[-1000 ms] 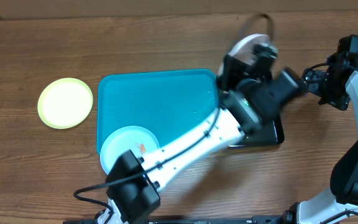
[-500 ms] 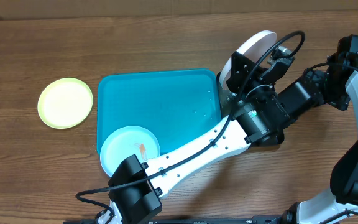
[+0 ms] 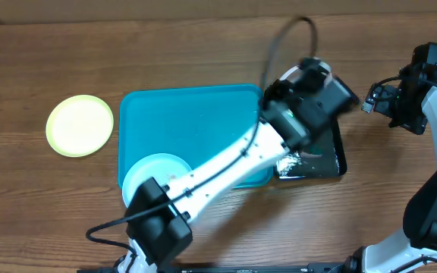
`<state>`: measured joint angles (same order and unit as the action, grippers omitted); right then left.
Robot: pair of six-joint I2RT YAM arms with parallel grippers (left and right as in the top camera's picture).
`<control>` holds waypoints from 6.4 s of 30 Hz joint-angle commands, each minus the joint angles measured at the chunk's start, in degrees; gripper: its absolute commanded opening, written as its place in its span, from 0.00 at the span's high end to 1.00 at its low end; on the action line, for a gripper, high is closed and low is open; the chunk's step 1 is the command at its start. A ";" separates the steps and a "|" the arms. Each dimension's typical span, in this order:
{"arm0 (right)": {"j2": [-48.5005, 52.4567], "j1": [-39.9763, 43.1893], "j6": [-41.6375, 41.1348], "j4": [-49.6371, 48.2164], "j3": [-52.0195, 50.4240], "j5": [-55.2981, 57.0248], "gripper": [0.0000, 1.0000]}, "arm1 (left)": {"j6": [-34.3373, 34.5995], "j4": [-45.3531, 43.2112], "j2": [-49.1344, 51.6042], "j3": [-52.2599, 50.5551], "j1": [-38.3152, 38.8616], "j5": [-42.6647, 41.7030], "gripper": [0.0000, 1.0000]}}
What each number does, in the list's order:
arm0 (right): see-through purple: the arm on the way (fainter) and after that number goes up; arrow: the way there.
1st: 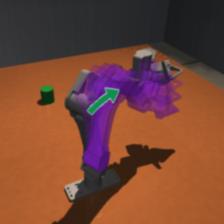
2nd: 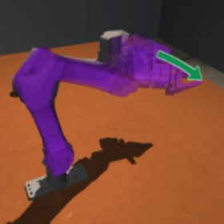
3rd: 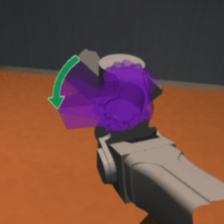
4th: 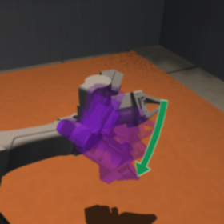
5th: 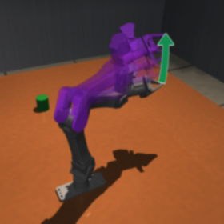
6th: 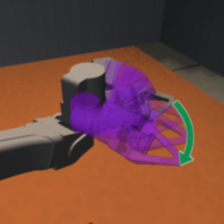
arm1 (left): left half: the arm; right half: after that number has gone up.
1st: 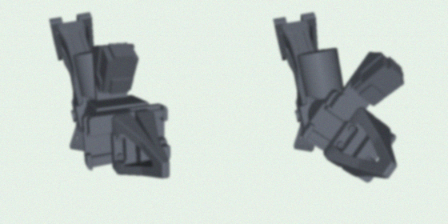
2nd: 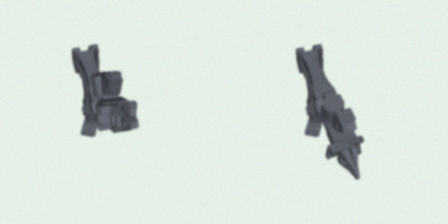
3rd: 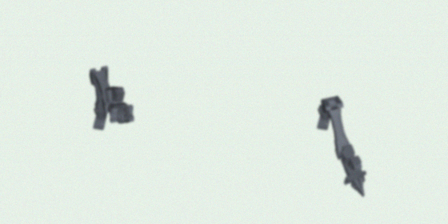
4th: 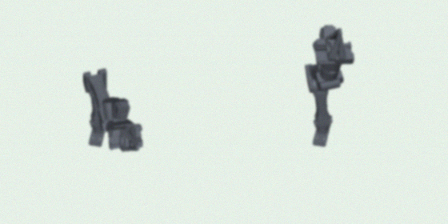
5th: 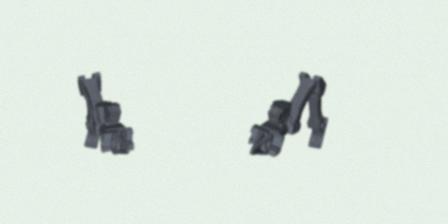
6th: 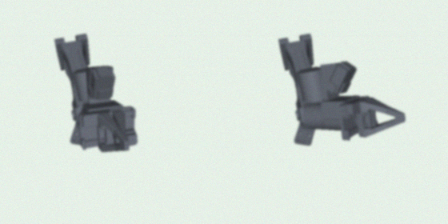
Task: Clean dirty plates on tray and stack at the side
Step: 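Lift the white plate with the left gripper and carry it left, then lower the white plate onto the yellow plate and release it, then move the left gripper to the light-blue plate rim and grip it, then drag the light-blue plate to the tray center with the left gripper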
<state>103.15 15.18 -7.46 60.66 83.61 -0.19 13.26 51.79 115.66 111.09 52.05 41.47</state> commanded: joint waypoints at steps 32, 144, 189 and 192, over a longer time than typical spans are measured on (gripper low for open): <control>-0.39 -0.04 0.00 -0.33 0.76 -0.31 0.00 | 7.65 31.82 1.29 1.09 -77.85 -48.61 0.96; -0.39 -0.04 0.00 -0.33 0.76 -0.31 0.00 | 7.23 -10.01 -32.72 -67.82 -65.66 -68.54 0.96; -0.39 -0.04 0.00 -0.33 0.76 -0.31 0.00 | 12.39 -18.99 -21.16 -50.62 -44.50 -53.46 0.96; -0.39 -0.04 0.00 -0.33 0.76 -0.31 0.00 | 12.41 -18.93 -18.62 -49.37 -44.13 -53.51 0.96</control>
<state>103.15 15.18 -7.46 60.66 83.61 -0.21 27.38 32.69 95.04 59.70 7.31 -11.92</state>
